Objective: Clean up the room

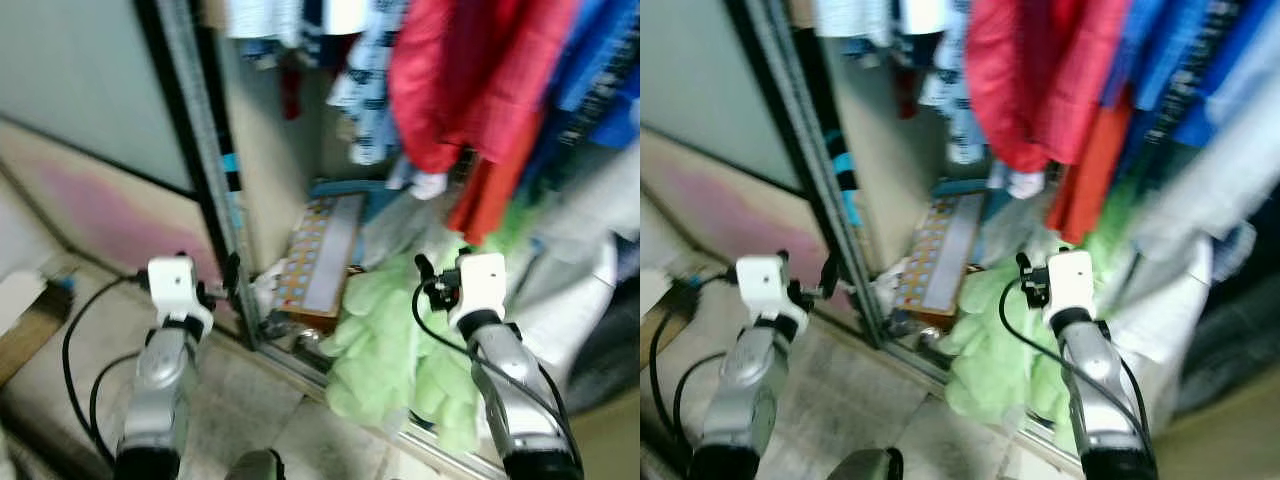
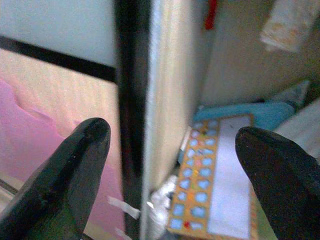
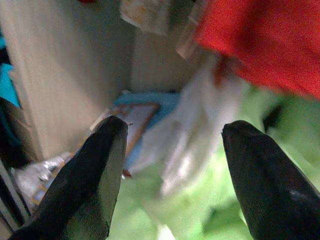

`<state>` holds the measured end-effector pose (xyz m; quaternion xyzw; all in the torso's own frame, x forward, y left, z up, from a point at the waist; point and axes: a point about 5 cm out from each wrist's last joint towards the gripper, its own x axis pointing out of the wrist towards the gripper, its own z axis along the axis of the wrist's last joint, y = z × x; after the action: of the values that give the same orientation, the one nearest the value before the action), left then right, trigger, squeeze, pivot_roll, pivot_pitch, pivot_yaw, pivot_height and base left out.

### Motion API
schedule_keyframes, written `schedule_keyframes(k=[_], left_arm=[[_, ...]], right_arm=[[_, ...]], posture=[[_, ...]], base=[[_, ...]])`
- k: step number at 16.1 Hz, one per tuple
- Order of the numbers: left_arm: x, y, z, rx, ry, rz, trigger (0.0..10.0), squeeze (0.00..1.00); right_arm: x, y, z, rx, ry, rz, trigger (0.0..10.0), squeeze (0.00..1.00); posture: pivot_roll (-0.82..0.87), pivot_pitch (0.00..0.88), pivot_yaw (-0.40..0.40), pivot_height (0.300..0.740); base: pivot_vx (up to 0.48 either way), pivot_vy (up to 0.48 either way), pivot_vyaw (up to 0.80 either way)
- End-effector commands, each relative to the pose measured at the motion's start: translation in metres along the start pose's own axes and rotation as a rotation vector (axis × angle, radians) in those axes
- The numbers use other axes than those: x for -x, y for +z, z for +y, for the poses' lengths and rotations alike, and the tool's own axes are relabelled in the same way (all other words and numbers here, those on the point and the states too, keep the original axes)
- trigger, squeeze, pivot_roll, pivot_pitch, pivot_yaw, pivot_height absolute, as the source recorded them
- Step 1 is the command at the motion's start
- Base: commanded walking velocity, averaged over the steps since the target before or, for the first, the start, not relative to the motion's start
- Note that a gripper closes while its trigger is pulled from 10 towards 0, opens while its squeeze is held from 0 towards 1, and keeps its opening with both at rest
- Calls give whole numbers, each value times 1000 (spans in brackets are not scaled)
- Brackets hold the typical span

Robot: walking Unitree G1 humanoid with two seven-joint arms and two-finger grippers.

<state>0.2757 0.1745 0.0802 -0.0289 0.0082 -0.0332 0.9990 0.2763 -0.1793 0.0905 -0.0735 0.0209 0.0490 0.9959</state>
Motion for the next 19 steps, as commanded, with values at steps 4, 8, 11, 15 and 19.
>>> schedule_keyframes(k=[4, 8, 11, 15, 19], left_arm=[[1, 0, 6, -38, 6, 20, 10000, 0], [8, 6, 14, -61, 9, 29, 10000, 0], [0, 15, 14, -54, 7, 12, 10000, 0], [-9, 19, 17, -68, 42, 13, 10000, 0], [-17, 23, 26, -77, 79, 17, 10000, 0]], right_arm=[[4, -2, 0, -17, -13, -5, 10000, 0], [3, 0, -5, -45, -35, -3, 10000, 0], [-2, 5, -16, -46, -66, -13, 10000, 0], [-8, 8, -24, -59, -85, -23, 10000, 0], [-21, 14, -21, -75, -75, -40, 10000, 0]], posture=[[15, 0, 8, 740], [32, 0, 23, 740], [19, 0, 28, 740], [13, 0, 17, 740], [22, 0, 3, 740]], base=[[0, 0, 800], [0, 0, 800], [0, 0, 419], [0, 0, 0], [0, 0, 0]])
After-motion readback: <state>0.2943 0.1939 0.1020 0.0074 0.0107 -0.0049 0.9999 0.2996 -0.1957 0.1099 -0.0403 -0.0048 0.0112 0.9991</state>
